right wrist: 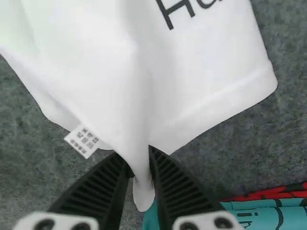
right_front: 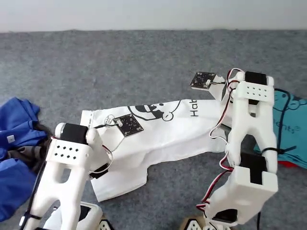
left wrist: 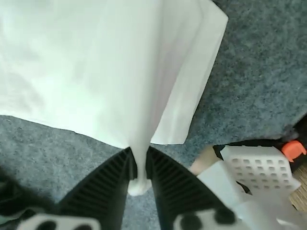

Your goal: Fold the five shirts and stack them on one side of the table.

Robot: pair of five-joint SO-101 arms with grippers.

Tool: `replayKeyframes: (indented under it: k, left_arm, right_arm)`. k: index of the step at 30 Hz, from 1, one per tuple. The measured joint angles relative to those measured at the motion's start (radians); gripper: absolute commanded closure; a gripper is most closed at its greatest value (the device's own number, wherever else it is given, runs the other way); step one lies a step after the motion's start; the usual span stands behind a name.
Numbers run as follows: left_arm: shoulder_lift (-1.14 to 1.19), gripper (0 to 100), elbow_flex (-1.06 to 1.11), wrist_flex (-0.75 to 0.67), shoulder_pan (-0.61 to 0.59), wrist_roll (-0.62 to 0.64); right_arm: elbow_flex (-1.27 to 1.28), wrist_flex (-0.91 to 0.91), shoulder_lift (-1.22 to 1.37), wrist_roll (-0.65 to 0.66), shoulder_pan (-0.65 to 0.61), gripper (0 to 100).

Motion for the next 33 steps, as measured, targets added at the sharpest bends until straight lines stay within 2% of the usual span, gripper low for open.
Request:
replayKeyframes:
  k: [2,5,9,15,19,23,28,31,33]
  left_arm:
    - [0.000,97,0.000,0.000,0.000,-0.017]
    - [0.000,90,0.000,0.000,0.000,-0.043]
    - [0.000,88,0.000,0.000,0.000,-0.048]
    - [0.000,88,0.000,0.000,0.000,-0.048]
    - [0.000,88,0.000,0.000,0.000,-0.048]
    - [0.000,88,-0.034,0.000,-0.052,-0.048]
    - [0.000,89,-0.157,-0.003,-0.184,-0.048]
    - [0.000,89,-0.176,-0.066,-0.229,-0.046]
    - [0.000,89,-0.176,-0.132,-0.255,-0.002]
  right_arm:
    - [0.000,0.005,0.000,0.005,0.002,99.0]
    - [0.000,0.006,0.000,0.005,0.002,99.0]
    - [0.000,0.006,0.000,0.006,0.002,97.1]
    - [0.000,0.006,0.000,0.006,0.002,78.2]
    - [-0.005,0.008,0.000,-0.021,0.015,72.3]
    - [-0.071,0.044,-0.002,-0.066,0.040,71.9]
    - [-0.140,0.137,-0.002,-0.074,0.051,72.0]
    - [-0.166,0.157,-0.002,-0.075,0.054,72.2]
    - [-0.166,0.137,-0.002,-0.095,0.049,75.2]
